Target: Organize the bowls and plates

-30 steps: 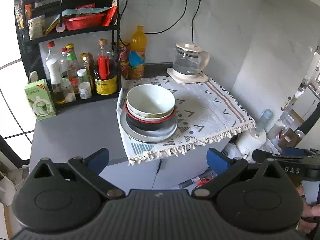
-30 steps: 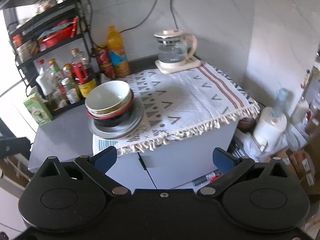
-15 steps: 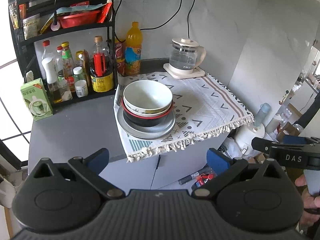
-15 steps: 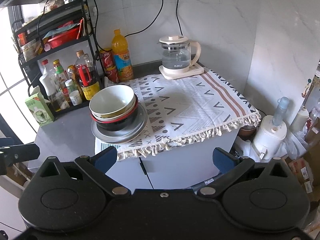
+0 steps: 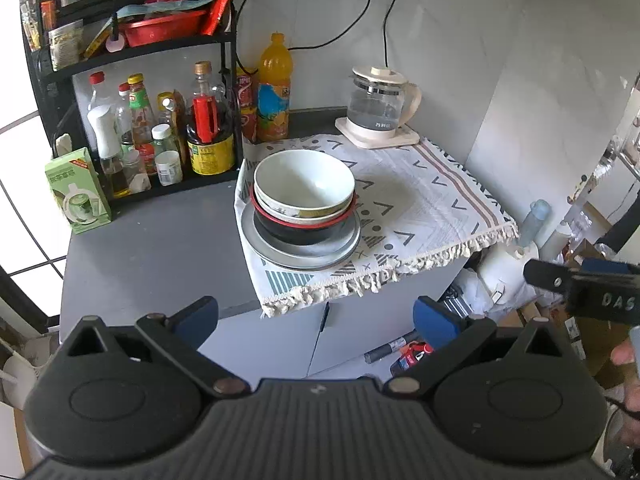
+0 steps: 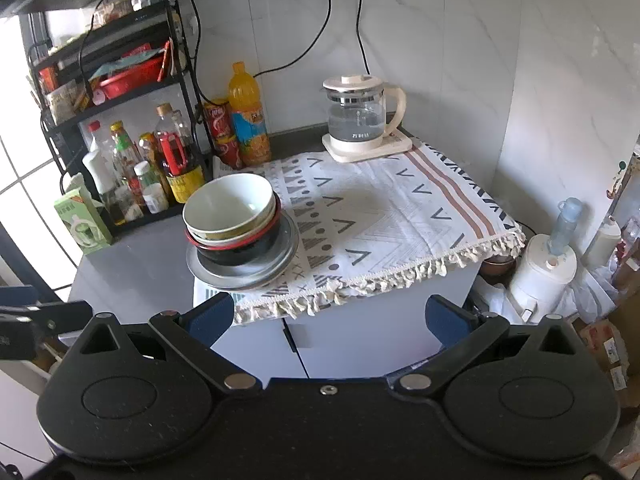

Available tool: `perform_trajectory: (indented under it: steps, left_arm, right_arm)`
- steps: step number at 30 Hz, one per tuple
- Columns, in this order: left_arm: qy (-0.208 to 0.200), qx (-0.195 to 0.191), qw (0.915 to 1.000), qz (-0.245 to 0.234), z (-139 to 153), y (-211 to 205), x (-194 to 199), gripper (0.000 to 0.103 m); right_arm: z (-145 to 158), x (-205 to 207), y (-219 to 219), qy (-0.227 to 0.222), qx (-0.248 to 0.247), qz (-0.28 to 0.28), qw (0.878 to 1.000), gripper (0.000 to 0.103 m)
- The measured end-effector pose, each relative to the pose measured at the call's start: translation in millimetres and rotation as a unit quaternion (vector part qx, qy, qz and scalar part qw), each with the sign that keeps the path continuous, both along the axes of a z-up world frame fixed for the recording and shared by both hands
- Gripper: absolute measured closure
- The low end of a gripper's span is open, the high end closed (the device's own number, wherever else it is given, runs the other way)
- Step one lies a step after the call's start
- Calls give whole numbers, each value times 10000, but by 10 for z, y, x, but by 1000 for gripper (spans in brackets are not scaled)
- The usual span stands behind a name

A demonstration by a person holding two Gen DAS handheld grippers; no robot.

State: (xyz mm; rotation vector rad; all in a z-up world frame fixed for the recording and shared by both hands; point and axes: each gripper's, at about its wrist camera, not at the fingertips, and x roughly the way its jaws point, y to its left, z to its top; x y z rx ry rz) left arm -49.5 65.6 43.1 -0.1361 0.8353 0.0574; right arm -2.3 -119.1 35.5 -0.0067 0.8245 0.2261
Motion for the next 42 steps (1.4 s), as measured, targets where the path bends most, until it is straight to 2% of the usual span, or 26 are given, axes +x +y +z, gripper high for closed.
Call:
perform_trajectory:
  steps: [10, 24, 42]
  left_arm:
    - [29, -48, 10000, 34, -16, 44, 104, 0]
    - [-80, 287, 9993, -212, 61, 50, 210, 0]
    - [92, 268, 9990, -335, -62, 38, 190, 0]
  right_arm:
    - [8, -9, -58, 25, 120, -8, 9999, 0]
    - [-3, 5, -50, 59, 147, 5, 9999, 0]
    - [-50, 29, -3, 201, 145, 5, 9997, 0]
